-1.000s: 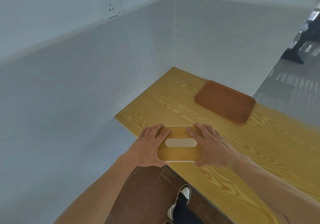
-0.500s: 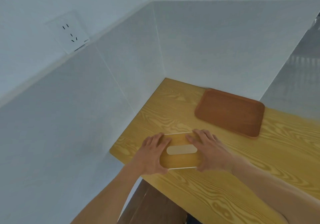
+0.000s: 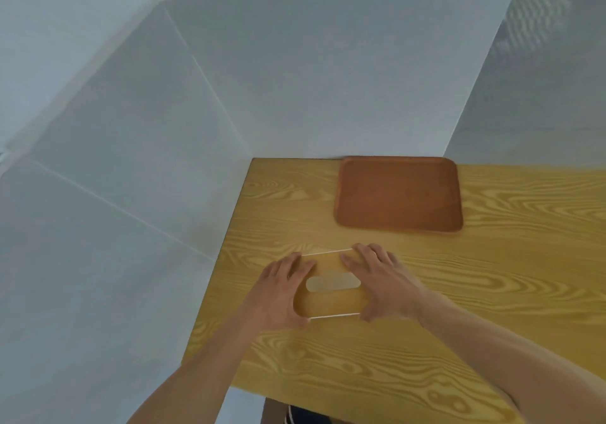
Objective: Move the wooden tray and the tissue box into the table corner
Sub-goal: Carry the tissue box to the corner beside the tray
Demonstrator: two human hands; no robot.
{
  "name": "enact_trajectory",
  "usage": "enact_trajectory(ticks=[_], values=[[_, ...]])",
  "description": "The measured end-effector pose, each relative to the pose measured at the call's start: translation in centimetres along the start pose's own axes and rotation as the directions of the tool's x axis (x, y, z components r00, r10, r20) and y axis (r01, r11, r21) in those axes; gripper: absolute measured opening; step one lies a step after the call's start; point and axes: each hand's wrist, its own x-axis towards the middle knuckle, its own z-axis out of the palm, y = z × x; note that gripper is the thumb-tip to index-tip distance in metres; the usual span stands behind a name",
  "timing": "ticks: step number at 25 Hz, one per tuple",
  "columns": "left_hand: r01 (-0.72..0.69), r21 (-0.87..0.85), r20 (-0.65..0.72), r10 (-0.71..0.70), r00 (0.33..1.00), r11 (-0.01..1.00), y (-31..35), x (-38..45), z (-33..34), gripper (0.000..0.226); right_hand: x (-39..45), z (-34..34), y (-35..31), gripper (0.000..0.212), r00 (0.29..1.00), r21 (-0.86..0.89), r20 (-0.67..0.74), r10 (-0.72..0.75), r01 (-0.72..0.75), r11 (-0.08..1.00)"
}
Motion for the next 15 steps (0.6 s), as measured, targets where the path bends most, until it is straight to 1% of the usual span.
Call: enact_trajectory(ticks=[3,7,10,15], values=[[-0.075,0.01,0.038,0.074,0.996,0.997,-3.0,1.9,-0.2,0.116,1.9,0.1,-1.3,0.126,0.998,0.007,-0.005,0.064,-0.064,0.998],[-0.117,0.035,0.104,0.113,0.988,0.993,-7.5,4.1,-0.8,0.114,5.0,0.0,-4.2,0.125,0.99,0.02,-0.017,0.143,-0.143,0.99],[-0.096,0.048,0.123,0.089,0.988,0.994,-10.7,4.5,-1.5,0.115,8.0,-0.4,-6.2,0.126,0.987,0.035,0.0,0.162,-0.162,0.986],[-0.018,0.014,0.082,0.016,0.996,1.0,-15.0,3.8,-2.4,0.118,13.0,-1.2,-9.1,0.127,0.989,0.036,0.002,0.147,-0.147,0.988]])
